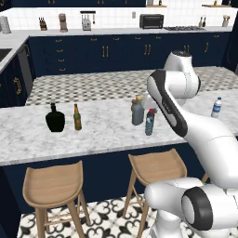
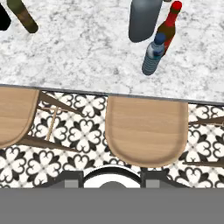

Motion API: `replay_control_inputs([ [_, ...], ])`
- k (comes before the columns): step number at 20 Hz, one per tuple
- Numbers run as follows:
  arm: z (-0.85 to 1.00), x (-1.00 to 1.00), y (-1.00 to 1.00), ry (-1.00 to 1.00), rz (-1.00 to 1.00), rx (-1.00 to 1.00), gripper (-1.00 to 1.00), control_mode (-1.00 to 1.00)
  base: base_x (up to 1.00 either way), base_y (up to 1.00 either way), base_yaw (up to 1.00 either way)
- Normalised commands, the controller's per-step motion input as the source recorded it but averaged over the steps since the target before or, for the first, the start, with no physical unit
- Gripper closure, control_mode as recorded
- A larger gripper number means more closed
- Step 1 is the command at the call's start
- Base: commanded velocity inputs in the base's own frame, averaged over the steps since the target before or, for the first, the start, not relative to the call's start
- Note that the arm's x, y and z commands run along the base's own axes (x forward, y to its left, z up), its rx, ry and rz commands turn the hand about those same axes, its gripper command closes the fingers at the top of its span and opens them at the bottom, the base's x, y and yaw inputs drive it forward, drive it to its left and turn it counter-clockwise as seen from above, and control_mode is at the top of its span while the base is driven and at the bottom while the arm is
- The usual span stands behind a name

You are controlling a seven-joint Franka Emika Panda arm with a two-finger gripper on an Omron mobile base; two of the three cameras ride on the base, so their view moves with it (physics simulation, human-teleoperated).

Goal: Move the plastic bottles in the middle to the plastics group, and the glass bottles in the middle to the glass group.

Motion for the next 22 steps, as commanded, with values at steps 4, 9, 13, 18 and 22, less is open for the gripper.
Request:
replay_control_inputs([
  [4, -0.03, -0.06, 0.00, 0.00, 0.00, 0.00, -1.00, -1.00, 0.00, 0.00, 0.00],
  [9, -0.51, 0.00, -0.24, -0.13, 0.09, 0.00, -1.00, -1.00, 0.00, 0.00, 0.00],
  [13, -0.24, 0.05, -0.07, -0.28, 0.10, 0.00, -1.00, -1.00, 0.00, 0.00, 0.00],
  [18, 0.08, 0.27, 0.15, -0.12, 0.01, -0.12, -1.00, -1.00, 0.00, 0.00, 0.00],
  [22, 0.24, 0.38, 0.17, 0.06, -0.05, -0.13, -1.00, -1.00, 0.00, 0.00, 0.00],
])
